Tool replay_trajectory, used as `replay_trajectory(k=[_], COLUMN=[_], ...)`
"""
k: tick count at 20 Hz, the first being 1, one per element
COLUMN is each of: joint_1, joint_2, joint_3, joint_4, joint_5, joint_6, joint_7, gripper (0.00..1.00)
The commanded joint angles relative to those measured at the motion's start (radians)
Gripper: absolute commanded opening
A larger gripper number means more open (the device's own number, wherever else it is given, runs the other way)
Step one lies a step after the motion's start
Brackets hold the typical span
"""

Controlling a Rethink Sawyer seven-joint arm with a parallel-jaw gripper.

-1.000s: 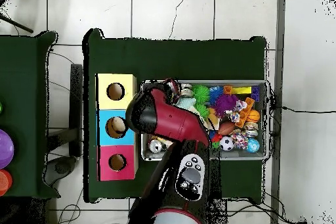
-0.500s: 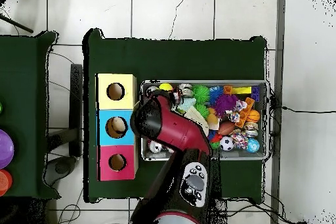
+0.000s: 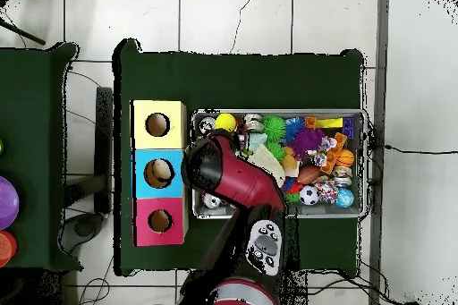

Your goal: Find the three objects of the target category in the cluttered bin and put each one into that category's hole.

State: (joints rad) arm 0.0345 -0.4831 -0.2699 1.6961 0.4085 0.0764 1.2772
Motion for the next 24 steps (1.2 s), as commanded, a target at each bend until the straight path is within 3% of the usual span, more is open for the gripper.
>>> replay_trajectory(k=[1, 8, 24], joint_1=[0.024, 0.027, 0.011], joint_2=[0.078, 0.105, 0.088], joint_3=[0.048, 0.029, 0.044], joint_4=[-0.018, -0.057, -0.050], joint_5=[0.066, 0.094, 0.101], joint_6=[-0.019, 0.000, 0.003], joint_7=[0.296, 0.299, 0.284], gripper=[1.00, 1.00, 1.00])
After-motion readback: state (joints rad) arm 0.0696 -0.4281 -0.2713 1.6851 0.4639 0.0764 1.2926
